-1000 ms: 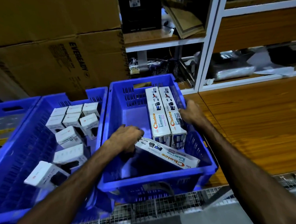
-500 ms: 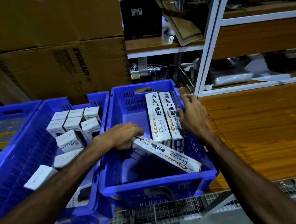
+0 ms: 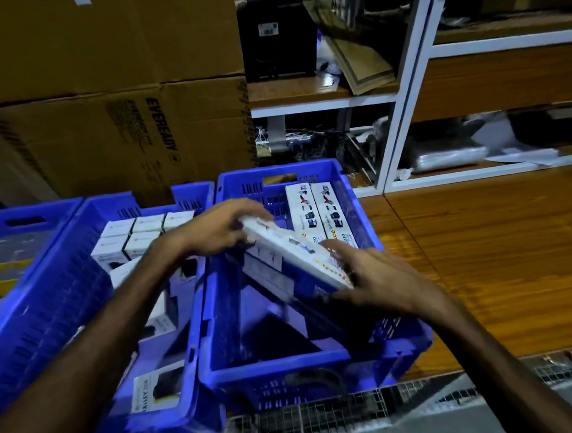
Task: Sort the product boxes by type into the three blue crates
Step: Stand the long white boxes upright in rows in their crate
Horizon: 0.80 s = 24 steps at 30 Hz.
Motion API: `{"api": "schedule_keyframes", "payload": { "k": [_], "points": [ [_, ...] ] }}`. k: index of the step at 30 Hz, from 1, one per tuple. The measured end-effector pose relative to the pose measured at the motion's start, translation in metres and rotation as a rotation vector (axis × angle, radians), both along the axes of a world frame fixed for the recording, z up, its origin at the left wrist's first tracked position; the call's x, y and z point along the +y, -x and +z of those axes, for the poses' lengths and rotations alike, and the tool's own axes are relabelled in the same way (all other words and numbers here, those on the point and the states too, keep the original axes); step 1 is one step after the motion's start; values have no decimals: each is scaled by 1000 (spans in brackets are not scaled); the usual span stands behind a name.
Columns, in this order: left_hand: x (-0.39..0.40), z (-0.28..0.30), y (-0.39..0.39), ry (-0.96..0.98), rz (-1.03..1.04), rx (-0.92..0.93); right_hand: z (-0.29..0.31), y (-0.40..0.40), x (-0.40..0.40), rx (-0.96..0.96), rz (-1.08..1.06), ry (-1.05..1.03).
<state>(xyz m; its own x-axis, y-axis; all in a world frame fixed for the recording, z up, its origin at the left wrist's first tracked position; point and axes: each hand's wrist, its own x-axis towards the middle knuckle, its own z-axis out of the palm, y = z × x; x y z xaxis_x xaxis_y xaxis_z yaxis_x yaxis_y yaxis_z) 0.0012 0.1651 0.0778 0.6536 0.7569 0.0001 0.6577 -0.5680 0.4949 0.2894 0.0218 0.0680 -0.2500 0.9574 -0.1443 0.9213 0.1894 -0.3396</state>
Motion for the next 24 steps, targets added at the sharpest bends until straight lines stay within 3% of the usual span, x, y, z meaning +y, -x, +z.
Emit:
{"api": "schedule_keyframes", "payload": {
  "k": [4, 6, 8, 10, 13, 17, 20, 22, 24],
  "points": [
    [-15, -3, -5, -189, 390, -290, 13, -5, 7, 653, -159, 183],
    [-28, -15, -15, -121, 455, -471, 9, 3, 8, 773, -261, 141],
    [-44, -27, -30, 83, 457, -675, 2, 20, 11, 724, -364, 14],
    [-63, -33, -48, 378, 460, -811, 0, 43, 8, 549, -445, -125],
    [-77, -42, -68, 701, 513, -993, 1, 80, 1, 433, -436, -182],
    [-75, -36, -66, 745, 546, -1090, -11, 107, -4, 394, -405, -216],
    [-68, -37, -59, 716, 547, -1064, -16, 106, -2, 419, -326, -184],
    [-62, -37, -52, 767, 612, -994, -15, 92, 5, 528, -236, -166],
    [-56, -39, -49, 841, 673, -945, -17, 70, 18, 520, -219, -250]
  ]
}}
